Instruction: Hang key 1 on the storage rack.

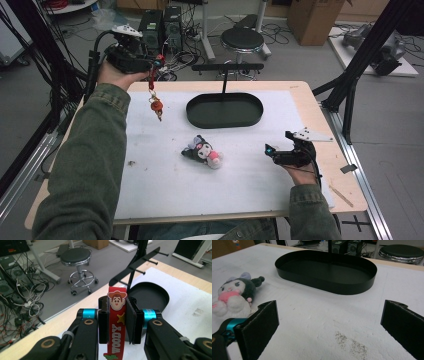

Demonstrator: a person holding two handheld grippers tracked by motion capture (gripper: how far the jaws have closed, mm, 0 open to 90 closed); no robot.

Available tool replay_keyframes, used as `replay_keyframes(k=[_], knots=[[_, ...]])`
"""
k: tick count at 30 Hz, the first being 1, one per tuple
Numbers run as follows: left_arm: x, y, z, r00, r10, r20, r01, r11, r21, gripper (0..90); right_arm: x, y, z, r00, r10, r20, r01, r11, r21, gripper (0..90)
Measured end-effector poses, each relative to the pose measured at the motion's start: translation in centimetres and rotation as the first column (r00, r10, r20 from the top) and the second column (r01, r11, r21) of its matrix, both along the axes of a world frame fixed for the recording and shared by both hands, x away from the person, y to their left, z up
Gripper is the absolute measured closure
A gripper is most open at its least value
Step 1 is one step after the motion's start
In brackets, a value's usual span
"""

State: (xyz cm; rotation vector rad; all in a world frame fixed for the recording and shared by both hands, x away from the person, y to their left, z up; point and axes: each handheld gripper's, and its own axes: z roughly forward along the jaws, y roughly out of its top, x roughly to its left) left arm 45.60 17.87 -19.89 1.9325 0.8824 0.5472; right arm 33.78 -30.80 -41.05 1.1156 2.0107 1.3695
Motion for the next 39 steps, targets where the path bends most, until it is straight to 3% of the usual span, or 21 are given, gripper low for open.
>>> replay_keyframes(k=[10, 15, 21, 28, 36, 39], knots=[[1.7, -3.1, 1.3, 0.9989, -0.046, -0.004, 0.046, 0.9984, 0.032, 74.7, 0.0, -0.2, 0.0, 1.0, 0.002, 0.006, -0.002, 1.0, 0.004, 0.5], [2.7, -4.6, 1.3, 0.9984, -0.055, -0.007, 0.055, 0.9982, 0.021, 74.6, 0.0, -0.3, 0.1, 1.0, 0.0, 0.005, 0.0, 1.0, 0.01, 0.5], [3.9, -6.6, 1.0, 0.9971, -0.075, -0.018, 0.075, 0.9964, 0.039, 74.6, 0.1, -0.3, 0.0, 1.0, 0.006, -0.004, -0.006, 1.0, 0.014, 0.5], [4.9, -8.8, 0.7, 0.9958, -0.091, -0.002, 0.091, 0.994, 0.06, 74.6, 0.0, -0.5, 0.1, 1.0, 0.005, 0.004, -0.005, 1.0, 0.025, 0.5], [6.1, -10.8, 0.3, 0.9991, -0.039, -0.013, 0.04, 0.9963, 0.076, 74.6, 0.0, -0.5, 0.0, 1.0, 0.008, 0.001, -0.008, 1.0, 0.019, 0.5], [6.6, -11.2, 0.3, 0.9996, -0.028, -0.005, 0.028, 0.9975, 0.065, 74.7, 0.1, -0.5, -0.1, 0.9999, 0.012, 0.01, -0.012, 1.0, 0.012, 0.5]])
